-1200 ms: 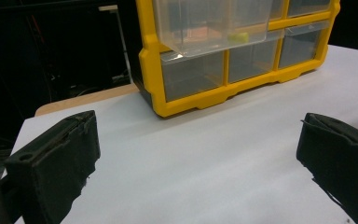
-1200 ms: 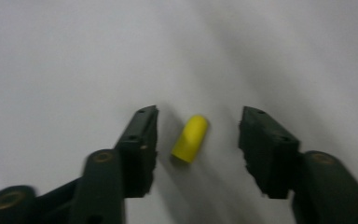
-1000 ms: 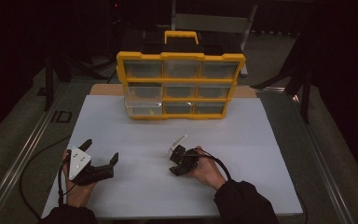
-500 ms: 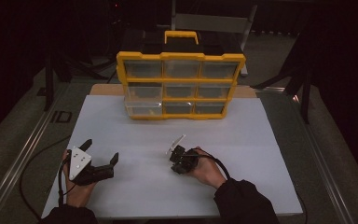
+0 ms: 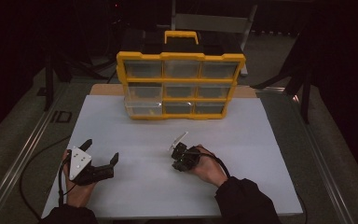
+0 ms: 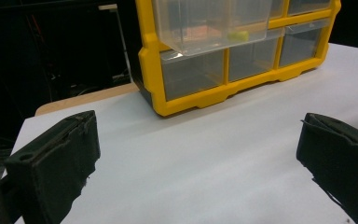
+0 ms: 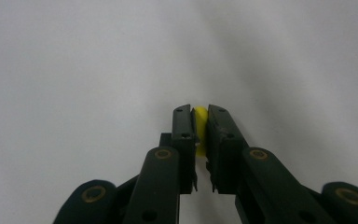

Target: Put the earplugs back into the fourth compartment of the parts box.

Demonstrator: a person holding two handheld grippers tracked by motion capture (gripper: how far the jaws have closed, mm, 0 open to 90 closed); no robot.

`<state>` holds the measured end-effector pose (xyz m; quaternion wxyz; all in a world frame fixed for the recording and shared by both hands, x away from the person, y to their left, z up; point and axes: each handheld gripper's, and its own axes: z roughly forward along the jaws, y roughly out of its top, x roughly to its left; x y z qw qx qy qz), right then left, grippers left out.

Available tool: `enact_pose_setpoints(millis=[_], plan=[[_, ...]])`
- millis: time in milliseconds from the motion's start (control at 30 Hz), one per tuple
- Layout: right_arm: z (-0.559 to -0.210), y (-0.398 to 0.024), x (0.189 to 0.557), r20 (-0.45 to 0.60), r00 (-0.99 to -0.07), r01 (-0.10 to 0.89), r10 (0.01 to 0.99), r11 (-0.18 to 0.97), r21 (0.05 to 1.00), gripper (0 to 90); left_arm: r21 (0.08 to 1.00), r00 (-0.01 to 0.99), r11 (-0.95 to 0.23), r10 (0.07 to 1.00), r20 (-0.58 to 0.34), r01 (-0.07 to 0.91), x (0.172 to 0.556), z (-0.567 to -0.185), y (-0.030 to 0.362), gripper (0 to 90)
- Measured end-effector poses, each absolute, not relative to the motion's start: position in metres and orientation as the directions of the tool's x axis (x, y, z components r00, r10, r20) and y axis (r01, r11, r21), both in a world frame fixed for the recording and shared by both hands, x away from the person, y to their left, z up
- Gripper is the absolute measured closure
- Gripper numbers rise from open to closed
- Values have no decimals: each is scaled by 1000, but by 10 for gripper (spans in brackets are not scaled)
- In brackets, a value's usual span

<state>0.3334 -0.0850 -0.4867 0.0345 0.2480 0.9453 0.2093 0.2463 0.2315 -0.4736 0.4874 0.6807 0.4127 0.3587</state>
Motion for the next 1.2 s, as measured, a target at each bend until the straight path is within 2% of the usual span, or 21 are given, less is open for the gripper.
enact_pose_setpoints(millis=[633, 1200], plan=[[-463, -100, 341, 95, -850, 497, 518, 732, 466, 818, 960, 402, -183, 912, 84, 214, 246, -474, 231, 3], [-437, -104, 345, 88, -847, 494, 525, 713, 498, 817, 959, 402, -184, 912, 85, 214, 246, -474, 231, 3]])
